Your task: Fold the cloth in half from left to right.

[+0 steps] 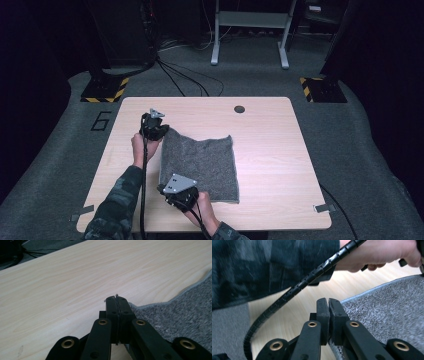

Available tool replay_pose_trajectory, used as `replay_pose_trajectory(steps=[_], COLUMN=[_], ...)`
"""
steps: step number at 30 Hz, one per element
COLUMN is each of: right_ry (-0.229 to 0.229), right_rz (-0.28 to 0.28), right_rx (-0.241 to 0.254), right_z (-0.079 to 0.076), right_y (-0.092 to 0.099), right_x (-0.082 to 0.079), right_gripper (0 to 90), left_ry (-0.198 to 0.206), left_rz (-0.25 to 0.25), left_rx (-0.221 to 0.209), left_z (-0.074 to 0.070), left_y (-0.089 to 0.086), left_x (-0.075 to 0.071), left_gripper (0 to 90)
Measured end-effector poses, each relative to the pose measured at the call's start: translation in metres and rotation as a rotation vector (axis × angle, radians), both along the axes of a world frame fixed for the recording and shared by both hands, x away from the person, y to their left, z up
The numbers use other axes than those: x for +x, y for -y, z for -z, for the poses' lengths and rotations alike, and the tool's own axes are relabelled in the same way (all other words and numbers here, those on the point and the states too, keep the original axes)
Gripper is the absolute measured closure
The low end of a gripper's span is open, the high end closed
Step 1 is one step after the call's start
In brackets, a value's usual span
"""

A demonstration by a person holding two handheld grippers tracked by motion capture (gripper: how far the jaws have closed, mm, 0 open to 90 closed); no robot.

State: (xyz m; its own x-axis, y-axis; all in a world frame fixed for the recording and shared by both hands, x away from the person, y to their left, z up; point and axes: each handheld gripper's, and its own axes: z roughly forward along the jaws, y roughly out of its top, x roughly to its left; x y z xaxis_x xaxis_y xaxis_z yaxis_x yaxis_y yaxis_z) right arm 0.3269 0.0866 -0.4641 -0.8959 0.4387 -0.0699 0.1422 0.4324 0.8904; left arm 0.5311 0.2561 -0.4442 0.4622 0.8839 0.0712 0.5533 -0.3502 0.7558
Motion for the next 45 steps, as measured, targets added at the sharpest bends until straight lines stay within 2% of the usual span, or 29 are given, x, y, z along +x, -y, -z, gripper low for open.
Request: replay_pose_trajectory(steps=[6, 7, 11, 16, 18, 20, 23, 25, 28, 34, 41, 45], right_ry=[0.019, 0.027, 0.027, 0.057, 0.053, 0.052, 0.055, 0.074, 0.087, 0.067, 0.041, 0.009], right_rz=[0.018, 0.020, 0.041, 0.058, 0.071, 0.081, 0.097, 0.112, 0.124, 0.162, 0.208, 0.241], right_rx=[0.047, 0.053, 0.060, 0.039, 0.041, 0.049, 0.052, 0.046, 0.024, 0.017, -0.008, -0.018], right_z=[-0.012, -0.013, -0.019, -0.020, -0.021, -0.021, -0.022, -0.023, -0.021, -0.015, -0.003, 0.004], right_y=[0.005, 0.006, 0.017, 0.032, 0.037, 0.043, 0.050, 0.054, 0.061, 0.076, 0.095, 0.108], right_x=[-0.005, -0.005, -0.008, -0.013, -0.015, -0.016, -0.018, -0.020, -0.022, -0.024, -0.022, -0.020], right_gripper=[87.3, 87.3, 87.3, 87.3, 87.3, 87.3, 87.2, 87.2, 87.2, 87.2, 87.1, 87.0], left_ry=[0.036, 0.038, 0.054, 0.056, 0.057, 0.067, 0.073, 0.079, 0.079, 0.074, 0.051, 0.027], left_rz=[-0.005, 0.002, 0.023, 0.047, 0.064, 0.071, 0.093, 0.103, 0.123, 0.164, 0.206, 0.231], left_rx=[0.017, 0.036, 0.052, 0.031, 0.029, 0.011, 0.015, 0.012, 0.009, 0.022, 0.024, 0.017], left_z=[-0.014, -0.016, -0.018, -0.021, -0.026, -0.029, -0.034, -0.035, -0.038, -0.035, -0.020, -0.011], left_y=[0.000, 0.002, 0.012, 0.023, 0.029, 0.034, 0.043, 0.049, 0.058, 0.080, 0.108, 0.121], left_x=[-0.002, -0.003, -0.004, -0.003, -0.003, -0.003, -0.003, -0.003, -0.002, 0.002, 0.010, 0.015], left_gripper=[89.4, 89.4, 89.4, 89.4, 89.4, 89.4, 89.4, 89.4, 89.4, 89.4, 89.3, 89.4])
